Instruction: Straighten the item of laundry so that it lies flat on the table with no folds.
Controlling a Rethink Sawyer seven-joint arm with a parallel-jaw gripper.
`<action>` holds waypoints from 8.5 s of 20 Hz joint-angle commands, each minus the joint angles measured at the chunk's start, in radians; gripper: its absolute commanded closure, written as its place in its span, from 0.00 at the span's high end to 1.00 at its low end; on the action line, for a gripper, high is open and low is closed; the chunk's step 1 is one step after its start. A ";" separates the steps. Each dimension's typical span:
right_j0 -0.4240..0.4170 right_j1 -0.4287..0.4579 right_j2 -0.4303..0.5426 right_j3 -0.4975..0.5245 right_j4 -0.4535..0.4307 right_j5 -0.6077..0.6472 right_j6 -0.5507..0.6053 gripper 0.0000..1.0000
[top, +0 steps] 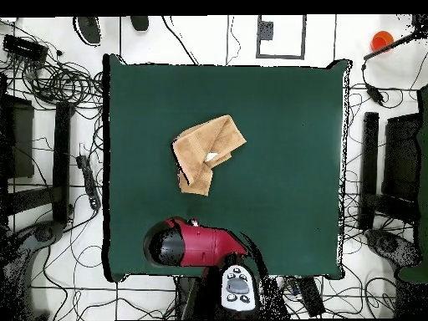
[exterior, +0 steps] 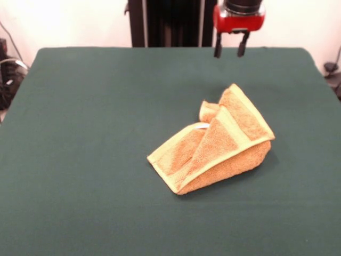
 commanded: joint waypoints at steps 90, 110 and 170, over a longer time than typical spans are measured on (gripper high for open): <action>0.022 0.117 0.032 -0.281 -0.073 0.299 0.086 1.00; 0.021 0.171 0.040 -0.368 -0.102 0.369 0.085 1.00; -0.035 0.115 0.152 -0.265 -0.043 0.007 0.187 1.00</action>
